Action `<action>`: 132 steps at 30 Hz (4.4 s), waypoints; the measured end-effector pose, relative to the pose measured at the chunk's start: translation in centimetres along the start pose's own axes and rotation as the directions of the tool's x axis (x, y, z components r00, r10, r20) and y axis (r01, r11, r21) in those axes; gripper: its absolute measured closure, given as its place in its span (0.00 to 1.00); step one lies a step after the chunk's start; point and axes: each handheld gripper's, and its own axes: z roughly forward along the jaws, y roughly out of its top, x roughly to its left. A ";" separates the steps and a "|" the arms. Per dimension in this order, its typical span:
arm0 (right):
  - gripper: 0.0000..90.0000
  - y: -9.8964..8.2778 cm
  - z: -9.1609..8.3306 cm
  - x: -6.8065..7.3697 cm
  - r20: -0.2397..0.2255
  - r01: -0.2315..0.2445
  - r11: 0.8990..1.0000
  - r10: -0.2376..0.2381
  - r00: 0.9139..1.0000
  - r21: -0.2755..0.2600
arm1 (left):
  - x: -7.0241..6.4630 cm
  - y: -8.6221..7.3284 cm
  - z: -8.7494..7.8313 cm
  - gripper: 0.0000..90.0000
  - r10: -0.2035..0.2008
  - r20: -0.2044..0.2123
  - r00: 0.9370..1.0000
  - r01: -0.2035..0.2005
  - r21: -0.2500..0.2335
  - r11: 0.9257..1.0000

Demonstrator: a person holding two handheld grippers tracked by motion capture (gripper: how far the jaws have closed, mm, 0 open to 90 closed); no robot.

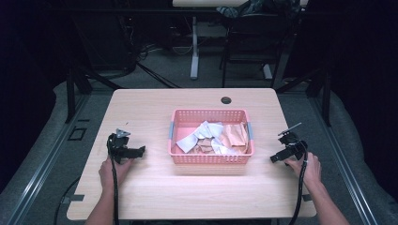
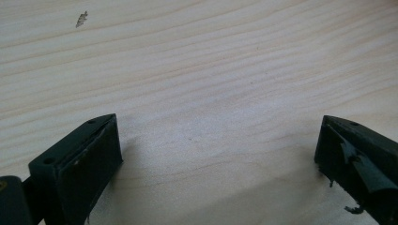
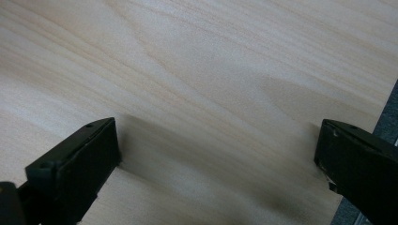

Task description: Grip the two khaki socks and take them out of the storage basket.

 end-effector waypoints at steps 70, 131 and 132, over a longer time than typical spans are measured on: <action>0.07 10.1 -10.9 6.8 -0.102 0.132 0.979 -0.149 0.984 -0.157 | 0.0 0.0 0.0 0.01 -0.003 0.000 1.000 0.003 0.000 1.000; 0.96 15.2 -4.9 11.4 -0.144 0.133 0.988 -0.143 0.979 -0.072 | -0.1 0.0 0.0 0.01 -0.006 -0.001 1.000 0.006 0.000 1.000; 0.96 15.0 -5.2 11.5 -0.148 0.132 0.988 -0.144 0.978 -0.086 | -0.1 0.0 0.0 0.01 -0.006 -0.001 1.000 0.006 0.000 1.000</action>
